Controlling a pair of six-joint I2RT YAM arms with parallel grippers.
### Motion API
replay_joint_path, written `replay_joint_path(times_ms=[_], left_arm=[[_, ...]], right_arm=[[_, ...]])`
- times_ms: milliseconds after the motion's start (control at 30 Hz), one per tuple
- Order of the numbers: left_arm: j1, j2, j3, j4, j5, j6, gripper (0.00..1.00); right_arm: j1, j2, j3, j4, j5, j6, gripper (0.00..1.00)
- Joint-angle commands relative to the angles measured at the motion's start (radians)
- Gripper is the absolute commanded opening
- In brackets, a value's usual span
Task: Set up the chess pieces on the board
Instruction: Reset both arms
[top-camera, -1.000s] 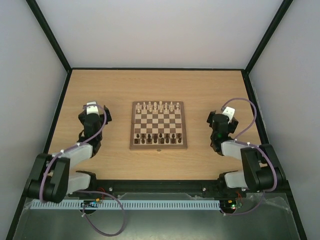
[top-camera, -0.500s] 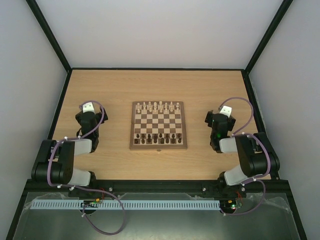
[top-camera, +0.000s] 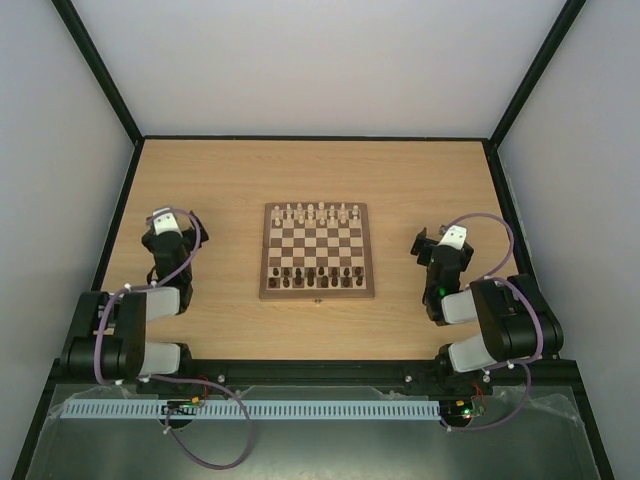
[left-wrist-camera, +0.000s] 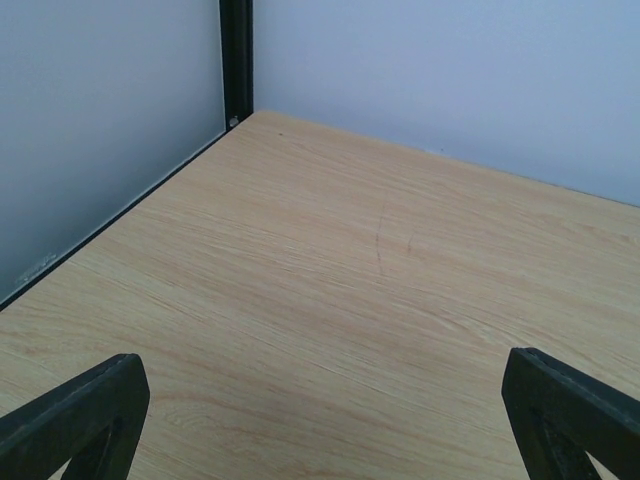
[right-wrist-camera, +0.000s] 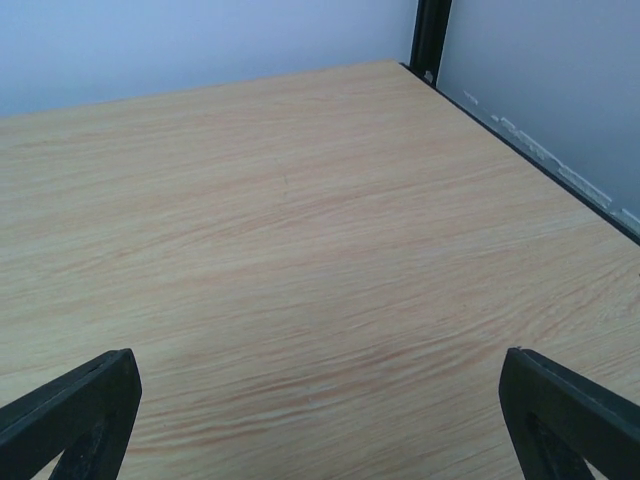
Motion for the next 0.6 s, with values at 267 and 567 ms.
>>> replay_joint_path(times_ms=[267,567], left_arm=[[0.032,0.099,0.053,0.104,-0.024,-0.013,0.99],[-0.002,0.174,0.037,0.218,0.103,0.097,0.99]], right_arm=[[-0.007,0.039,-0.034,0.195,-0.071,-0.028,0.99],[-0.038,0.052,0.025,0.111,-0.106,-0.008,0.99]])
